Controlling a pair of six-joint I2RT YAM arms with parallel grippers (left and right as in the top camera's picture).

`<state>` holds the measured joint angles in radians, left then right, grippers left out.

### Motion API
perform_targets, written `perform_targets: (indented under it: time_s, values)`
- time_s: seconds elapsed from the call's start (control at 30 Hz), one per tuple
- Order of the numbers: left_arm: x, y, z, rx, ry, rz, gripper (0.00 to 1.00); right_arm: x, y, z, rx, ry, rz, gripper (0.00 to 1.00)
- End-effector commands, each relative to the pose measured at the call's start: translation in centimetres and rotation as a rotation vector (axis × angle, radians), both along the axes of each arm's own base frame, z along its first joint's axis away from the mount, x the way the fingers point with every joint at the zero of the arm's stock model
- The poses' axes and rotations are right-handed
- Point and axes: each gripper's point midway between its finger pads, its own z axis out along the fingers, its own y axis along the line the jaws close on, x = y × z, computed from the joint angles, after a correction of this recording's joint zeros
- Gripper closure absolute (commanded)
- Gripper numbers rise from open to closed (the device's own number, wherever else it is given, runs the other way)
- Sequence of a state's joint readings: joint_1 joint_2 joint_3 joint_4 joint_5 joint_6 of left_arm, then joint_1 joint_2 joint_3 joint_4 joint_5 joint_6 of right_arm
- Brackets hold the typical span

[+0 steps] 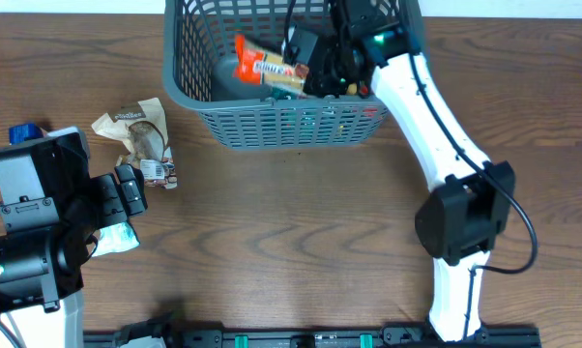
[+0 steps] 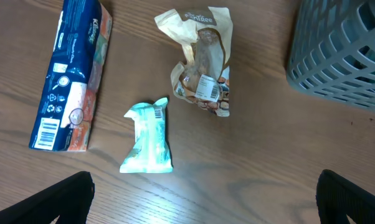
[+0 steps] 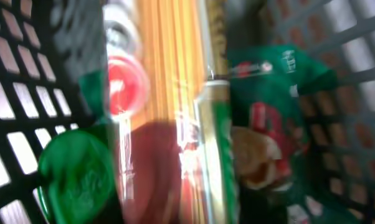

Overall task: Pack container
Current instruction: 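Lift the spaghetti pack and lower it into the basket, then withdraw the right gripper and reach the left gripper to the paper bag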

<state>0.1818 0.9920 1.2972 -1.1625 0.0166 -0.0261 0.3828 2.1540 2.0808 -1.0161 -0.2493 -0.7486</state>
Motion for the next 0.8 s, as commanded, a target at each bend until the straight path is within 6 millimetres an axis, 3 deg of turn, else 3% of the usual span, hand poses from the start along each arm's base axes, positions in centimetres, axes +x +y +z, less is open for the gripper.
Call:
perform_targets:
  time_s: [0.0,0.03,0.1,0.13,0.23,0.33,0.37,0.43,0.5,0.6,0.7,0.77]
  values:
    - [0.0,0.1,0.2,0.005,-0.003,0.001,0.02,-0.1,0.6,2.7,0.041,-0.042,0.023,0.55]
    - [-0.1,0.1,0.2,0.005,-0.003,0.001,0.01,-0.3,0.7,3.1,0.049,-0.044,0.027,0.46]
    - [-0.1,0.1,0.2,0.005,-0.002,0.001,0.02,-0.4,1.0,4.8,0.078,-0.072,0.027,0.12]
    - [-0.1,0.1,0.2,0.005,-0.001,0.001,0.01,-0.2,1.0,6.1,0.096,-0.101,0.017,0.01]
    - [-0.1,0.1,0.2,0.005,0.0,0.0,0.01,0.6,0.8,11.2,0.171,-0.199,-0.038,0.01]
    - [0.1,0.1,0.4,0.004,0.0,0.001,0.01,1.3,-1.1,19.1,0.29,-0.341,-0.147,0.01]
    - [0.1,0.2,0.6,0.003,0.001,0.002,0.01,1.4,-1.9,20.9,0.315,-0.373,-0.179,0.01]
    - [0.5,0.2,1.4,0.0,0.008,0.004,0.01,1.6,-5.1,25.5,0.377,-0.448,-0.32,0.01]
    - [1.2,0.4,2.4,-0.002,0.022,0.004,0.02,1.6,-9.4,28.5,0.417,-0.492,-0.504,0.01]
    - [3.1,0.7,3.7,-0.007,0.052,0.004,0.01,0.3,-16.1,29.8,0.424,-0.482,-0.753,0.01]
    - [5.9,1.3,4.0,-0.013,0.08,0.004,0.01,-1.6,-21.6,27.7,0.392,-0.378,-0.949,0.01]
    - [8.3,1.7,3.0,-0.02,0.122,0.004,0.01,-2.9,-25.0,25.5,0.378,-0.273,-1.098,0.01]
